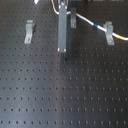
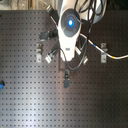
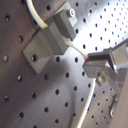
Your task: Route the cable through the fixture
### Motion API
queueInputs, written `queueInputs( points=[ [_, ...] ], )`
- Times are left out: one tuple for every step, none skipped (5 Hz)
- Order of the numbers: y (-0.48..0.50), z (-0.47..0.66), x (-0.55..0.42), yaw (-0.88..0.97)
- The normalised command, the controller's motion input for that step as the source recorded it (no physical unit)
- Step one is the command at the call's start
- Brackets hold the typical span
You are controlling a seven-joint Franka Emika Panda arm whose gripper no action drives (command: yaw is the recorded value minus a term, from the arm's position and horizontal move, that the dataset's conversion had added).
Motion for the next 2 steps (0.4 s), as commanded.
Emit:
queueInputs(
  points=[
    [0.003, 0.06, 0.001, 0.00],
    [0.010, 0.20, 0.003, -0.04]
  ],
)
